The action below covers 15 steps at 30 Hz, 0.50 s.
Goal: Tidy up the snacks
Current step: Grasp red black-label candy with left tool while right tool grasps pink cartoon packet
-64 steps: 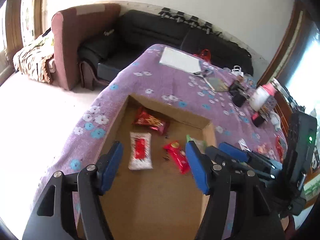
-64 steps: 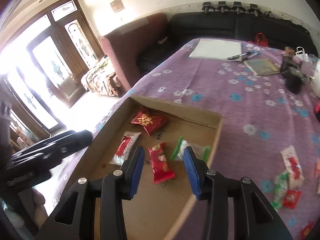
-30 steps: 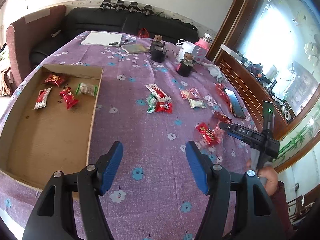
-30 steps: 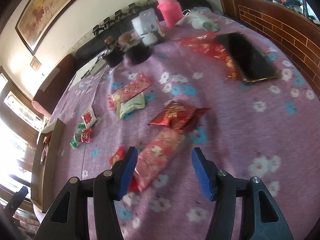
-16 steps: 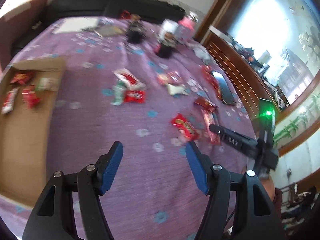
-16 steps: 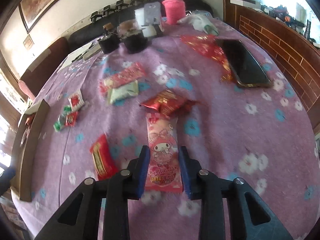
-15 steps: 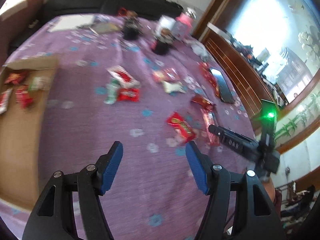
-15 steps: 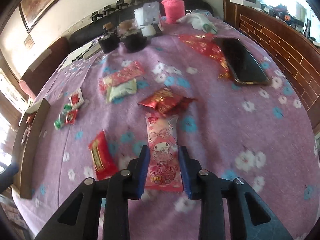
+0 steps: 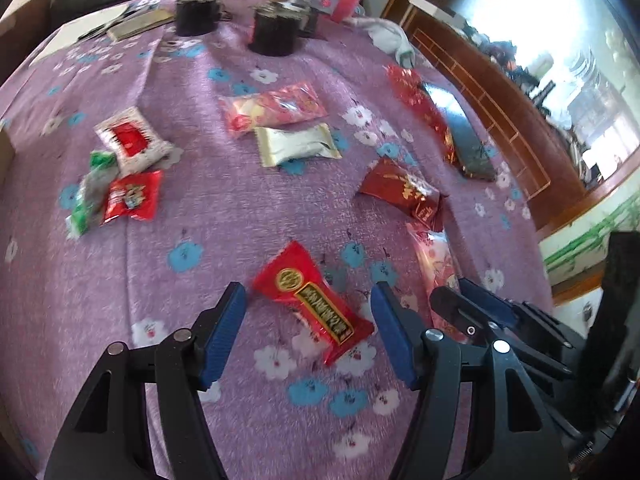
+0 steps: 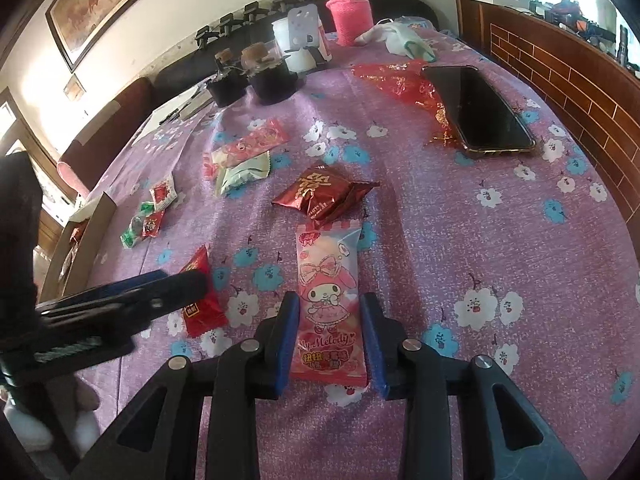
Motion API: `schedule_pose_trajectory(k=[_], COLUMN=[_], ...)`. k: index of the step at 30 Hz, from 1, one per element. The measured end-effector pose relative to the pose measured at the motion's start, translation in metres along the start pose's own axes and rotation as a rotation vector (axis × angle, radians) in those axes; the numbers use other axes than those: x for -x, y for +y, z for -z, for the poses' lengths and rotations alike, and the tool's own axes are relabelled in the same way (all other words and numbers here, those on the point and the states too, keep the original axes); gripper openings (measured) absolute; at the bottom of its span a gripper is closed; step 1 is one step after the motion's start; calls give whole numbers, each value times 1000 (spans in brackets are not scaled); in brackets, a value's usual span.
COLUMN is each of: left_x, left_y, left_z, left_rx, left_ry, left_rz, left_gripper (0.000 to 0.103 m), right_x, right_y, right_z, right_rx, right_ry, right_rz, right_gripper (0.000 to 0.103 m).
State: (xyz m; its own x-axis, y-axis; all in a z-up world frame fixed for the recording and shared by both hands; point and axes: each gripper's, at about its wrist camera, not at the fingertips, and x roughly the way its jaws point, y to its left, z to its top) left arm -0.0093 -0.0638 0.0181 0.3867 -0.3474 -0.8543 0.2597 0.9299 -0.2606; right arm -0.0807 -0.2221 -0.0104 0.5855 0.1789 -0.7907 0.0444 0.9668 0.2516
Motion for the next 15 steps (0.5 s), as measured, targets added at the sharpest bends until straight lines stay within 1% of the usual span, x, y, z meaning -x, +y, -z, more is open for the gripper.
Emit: schedule_pose_trajectory(k=[1, 2, 6, 7, 8, 9, 11, 13, 14, 15], left_x=[-1, -2, -4, -3, -2, -1, 4, 12, 15, 20], left_y=[-3, -5, -17, -19, -20, -20, -19, -17, -16, -14], left_z=[0, 0, 3, 5, 6, 7, 9, 11, 12, 12], left_rx=[-11, -29, -91, -102, -107, -107, -105, -102, -101, -97], left_ry=[-11, -11, -23, -27, -26, -24, -29, -44, -49, -51], left_rz=[-13, -20, -42, -42, -30, -19, -3, 12, 23, 41], left_gripper=[54, 40, 33, 33, 30, 28, 28, 26, 7, 7], right_x=[0, -1, -2, -3, -3, -3, -2, 1, 3, 5], right_y=[0, 0, 3, 3, 4, 4, 3, 0, -2, -2], right_z=[0, 0, -1, -1, -1, -1, 0, 1, 2, 3], right_rx=[-2, -2, 7, 9, 12, 14, 7, -15, -31, -39], right_ry=[-2, -3, -10, -13, -15, -17, -15, -10, -9, -11], right_rz=[0, 0, 11, 14, 17, 18, 3, -43, -68, -80], right_gripper=[34, 35, 35, 35, 34, 32, 29, 28, 28, 28])
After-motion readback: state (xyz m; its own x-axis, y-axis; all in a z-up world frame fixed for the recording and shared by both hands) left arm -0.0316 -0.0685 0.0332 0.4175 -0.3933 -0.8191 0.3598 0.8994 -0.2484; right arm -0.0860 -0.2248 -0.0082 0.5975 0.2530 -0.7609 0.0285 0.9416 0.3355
